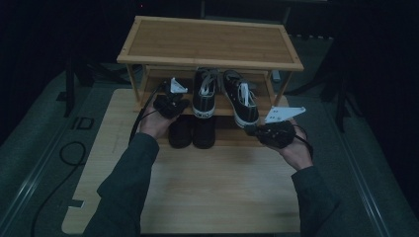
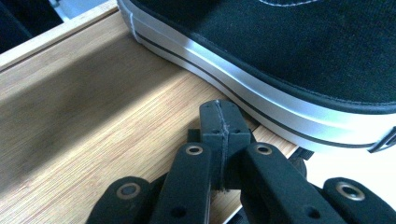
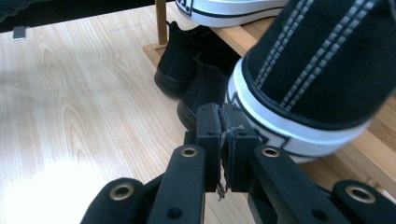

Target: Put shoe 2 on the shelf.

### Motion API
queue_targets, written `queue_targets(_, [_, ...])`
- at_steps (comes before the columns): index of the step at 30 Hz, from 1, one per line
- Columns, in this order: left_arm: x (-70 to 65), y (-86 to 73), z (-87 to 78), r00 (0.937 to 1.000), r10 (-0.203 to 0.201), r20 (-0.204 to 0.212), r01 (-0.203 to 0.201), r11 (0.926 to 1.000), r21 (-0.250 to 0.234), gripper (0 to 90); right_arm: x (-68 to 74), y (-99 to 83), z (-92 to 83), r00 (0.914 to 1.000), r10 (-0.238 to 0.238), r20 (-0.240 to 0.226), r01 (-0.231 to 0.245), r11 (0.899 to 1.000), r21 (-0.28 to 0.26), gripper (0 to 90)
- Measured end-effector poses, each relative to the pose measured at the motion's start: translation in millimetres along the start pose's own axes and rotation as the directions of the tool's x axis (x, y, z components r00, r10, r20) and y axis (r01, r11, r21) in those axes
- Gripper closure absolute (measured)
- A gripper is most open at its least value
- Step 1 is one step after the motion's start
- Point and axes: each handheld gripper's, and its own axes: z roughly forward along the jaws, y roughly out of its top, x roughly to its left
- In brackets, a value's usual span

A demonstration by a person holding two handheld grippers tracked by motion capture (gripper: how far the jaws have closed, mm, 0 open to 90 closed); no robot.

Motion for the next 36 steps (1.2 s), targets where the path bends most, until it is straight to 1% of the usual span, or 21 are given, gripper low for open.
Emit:
queue_targets(4, [-0.1, -0.2, 0.0, 1.0, -0.001, -0.001, 0.001, 1.0, -0.001, 90.0, -2.2, -2.6, -4.6, 1.0, 0.0, 0.009, 0.0, 1.0, -0.004, 87.3])
queue_targets(9, [0.3, -0.3, 0.0, 1.0, -0.002, 0.002, 0.002, 1.0, -0.001, 90.0, -5.6, -6.6, -9.0, 0.9997, 0.014, 0.019, -0.014, 1.0, -0.008, 88.6])
queue_targets(13, [0.7, -0.4, 0.0, 1.0, -0.004, 0.006, 0.004, 1.0, -0.002, 90.0, -9.6, -10.5, -11.0, 0.9994, 0.033, 0.01, -0.033, 0.999, -0.02, 89.7])
queue_targets(18, [0.4, -0.2, 0.1, 1.0, -0.005, 0.004, 0.005, 1.0, -0.002, 90.0, -10.2, -8.9, -10.9, 0.9994, 0.033, 0.013, -0.033, 0.999, -0.03, 90.0])
queue_targets(20, [0.4, -0.4, 0.1, 1.0, -0.005, 0.003, 0.005, 1.0, -0.003, 90.0, -9.3, -8.5, -10.1, 0.9994, 0.031, 0.015, -0.031, 0.999, -0.033, 90.0])
queue_targets(25, [0.5, -0.5, 0.0, 1.0, -0.007, 0.005, 0.007, 1.0, -0.003, 90.0, -8.3, -5.6, -8.2, 0.9994, 0.033, 0.015, -0.032, 0.998, -0.061, 90.0])
queue_targets(27, [0.5, -0.6, 0.0, 1.0, -0.008, 0.005, 0.008, 1.0, -0.003, 90.0, -8.4, -3.5, -6.4, 0.9992, 0.03, 0.028, -0.028, 0.998, -0.057, 90.0])
queue_targets(31, [0.6, -0.6, 0.0, 1.0, -0.007, 0.005, 0.007, 1.0, -0.003, 90.0, -7.6, -1.4, -2.8, 0.9992, 0.03, 0.024, -0.029, 0.998, -0.064, 90.0])
queue_targets(33, [0.4, -0.6, 0.1, 1.0, -0.006, 0.003, 0.007, 1.0, -0.003, 90.0, -7.5, -1.0, -0.5, 0.999, 0.032, 0.031, -0.03, 0.998, -0.062, 90.0])
queue_targets(36, [0.5, -0.7, 0.0, 1.0, -0.007, 0.005, 0.007, 1.0, -0.004, 90.0, -6.2, -1.6, 4.5, 0.9992, 0.035, 0.018, -0.034, 0.997, -0.068, 90.0])
